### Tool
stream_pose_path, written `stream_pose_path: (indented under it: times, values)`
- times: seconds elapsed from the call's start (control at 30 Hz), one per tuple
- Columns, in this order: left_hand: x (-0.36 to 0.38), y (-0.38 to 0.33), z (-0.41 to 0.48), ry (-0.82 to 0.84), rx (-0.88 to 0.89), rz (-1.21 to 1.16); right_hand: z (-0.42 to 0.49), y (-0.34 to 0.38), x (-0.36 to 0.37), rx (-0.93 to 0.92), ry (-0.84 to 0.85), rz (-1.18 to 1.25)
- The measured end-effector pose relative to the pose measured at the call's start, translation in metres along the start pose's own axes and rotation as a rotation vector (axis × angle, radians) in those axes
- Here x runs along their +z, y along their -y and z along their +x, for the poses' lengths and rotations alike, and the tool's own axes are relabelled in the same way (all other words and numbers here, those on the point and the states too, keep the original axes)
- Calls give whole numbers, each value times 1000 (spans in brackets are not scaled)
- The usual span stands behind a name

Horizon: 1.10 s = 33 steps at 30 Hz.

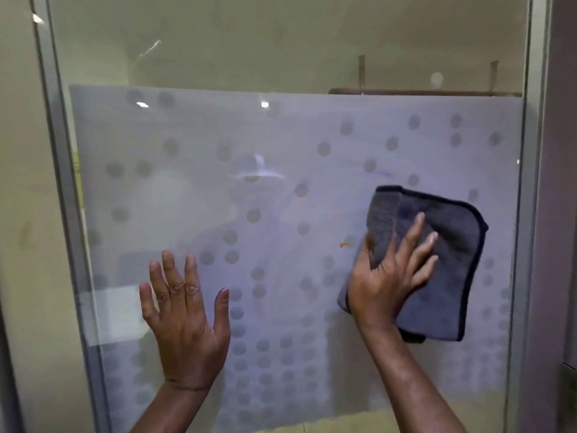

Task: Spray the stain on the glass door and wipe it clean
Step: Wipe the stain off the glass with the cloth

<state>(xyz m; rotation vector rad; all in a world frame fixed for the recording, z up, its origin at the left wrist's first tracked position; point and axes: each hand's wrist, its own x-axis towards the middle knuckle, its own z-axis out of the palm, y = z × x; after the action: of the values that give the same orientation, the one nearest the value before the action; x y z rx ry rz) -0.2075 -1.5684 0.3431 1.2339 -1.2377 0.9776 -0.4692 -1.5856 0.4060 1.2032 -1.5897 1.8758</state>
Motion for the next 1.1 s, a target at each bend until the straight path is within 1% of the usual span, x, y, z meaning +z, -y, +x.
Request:
stream_pose_path:
  times: [0.07, 0.13, 0.2, 0.27, 0.33, 0.4, 0.43, 0.47, 0.5, 0.53, 0.57, 0.6, 0.63, 0.67, 0.7, 0.73, 0.8, 0.83, 0.87, 0.93, 1.0, 1.1]
  values:
    - [-1, 0, 0, -1, 5, -17, 1, 31, 6, -113, -17, 18]
    - [-4, 2, 1, -8, 11, -78, -11, 64, 10, -278, 23, 21]
    - [-7, 4, 0, -34, -6, -195, -32, 91, 14, -437, 109, 47]
    - [-11, 1, 0, -65, -91, -334, -65, 99, 13, -589, 228, 76]
    - [-13, -7, 2, -82, -204, -452, -111, 84, 7, -727, 371, 76]
    - [-13, -15, 6, -85, -266, -476, -134, 58, -7, -850, 498, 64]
    - [-13, -18, 8, -76, -264, -440, -123, 46, -14, -900, 582, 70]
    - [-11, -20, 9, -66, -241, -381, -104, 31, -23, -913, 703, 133]
    - [-9, -21, 10, -60, -205, -312, -84, 17, -23, -900, 737, 225]
    - [-7, -20, 10, -58, -168, -239, -63, 0, -28, -863, 817, 262]
    - [-4, -20, 10, -58, -142, -174, -50, -17, -36, -715, 762, 225]
    - [-1, -20, 10, -58, -129, -121, -44, -32, -48, -478, 664, 157]
    - [1, -20, 9, -58, -126, -80, -40, -52, -56, -306, 491, 71]
    - [2, -20, 9, -58, -128, -50, -39, -62, -58, -190, 387, 57]
    - [3, -21, 9, -56, -130, -29, -31, -69, -53, -137, 296, 130]
    - [3, -21, 9, -54, -129, -16, -20, -70, -47, -111, 188, 146]
    - [4, -22, 8, -48, -128, -1, 27, -51, -34, -83, -31, 124]
    - [4, -21, 7, -47, -125, 3, 51, -36, -29, -75, -106, 143]
    - [4, -21, 7, -45, -121, 0, 67, -22, -24, -70, -144, 163]
    - [5, -19, 7, -54, -108, -19, 84, 9, -14, -85, -151, 172]
    - [7, -17, 6, -72, -94, -49, 92, 45, -7, -155, -55, 143]
    - [10, -13, 7, -121, -67, -119, 73, 104, 2, -425, 45, 122]
